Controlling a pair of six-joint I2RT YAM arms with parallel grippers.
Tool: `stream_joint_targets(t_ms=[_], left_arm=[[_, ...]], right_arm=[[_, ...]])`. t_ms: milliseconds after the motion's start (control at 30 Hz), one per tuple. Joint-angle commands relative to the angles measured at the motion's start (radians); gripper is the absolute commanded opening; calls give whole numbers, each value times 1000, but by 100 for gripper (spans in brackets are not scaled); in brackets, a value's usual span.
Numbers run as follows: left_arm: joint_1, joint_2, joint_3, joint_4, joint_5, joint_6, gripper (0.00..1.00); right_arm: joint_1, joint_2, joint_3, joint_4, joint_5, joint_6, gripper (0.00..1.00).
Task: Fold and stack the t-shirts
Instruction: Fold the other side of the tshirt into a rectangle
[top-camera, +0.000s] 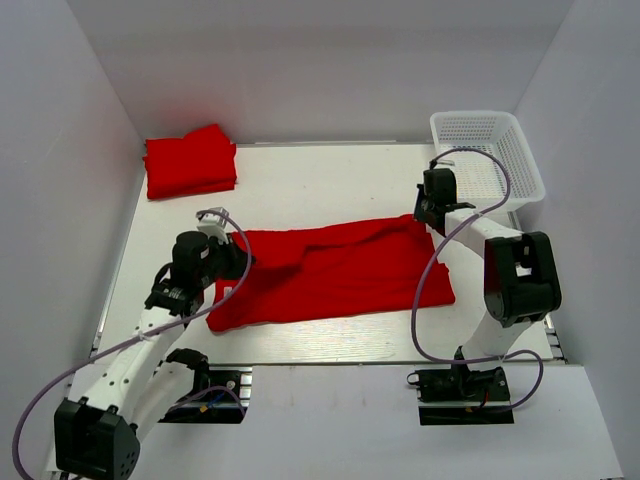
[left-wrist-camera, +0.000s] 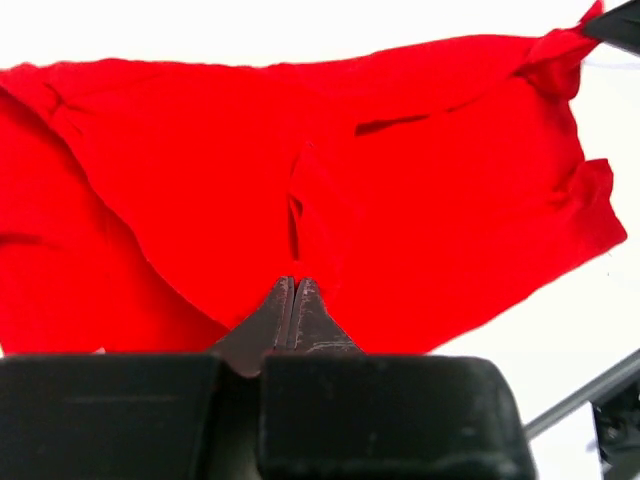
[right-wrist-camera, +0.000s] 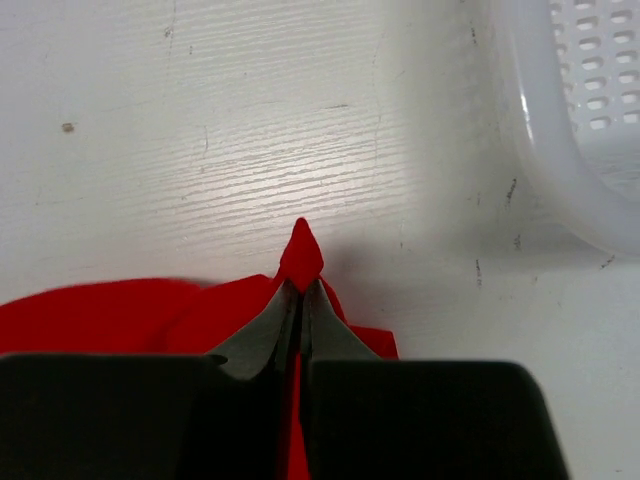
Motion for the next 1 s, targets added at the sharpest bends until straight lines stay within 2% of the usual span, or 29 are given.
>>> stream_joint_targets(t_ms=[0,100,333,467,967], left_arm=[[-3,-47,27,-170,-29,-43,0],[-3,-85,27,-274,-29,-72,0],[-3,-166,50,-452,-45,-130,0],[-3,-177,113,-576,-133,-153,0],[-3,-168,26,-552,-100,-242,0]], right_arm=[[-8,-65,12,-31,56,-25,0],[-9,-82,10,-57,100,-28,0],[-20,-111,-16,-86,77,-19,0],[-27,-128,-27,-111,79,-19,0],[-26,-192,-151,-103,63,47,0]])
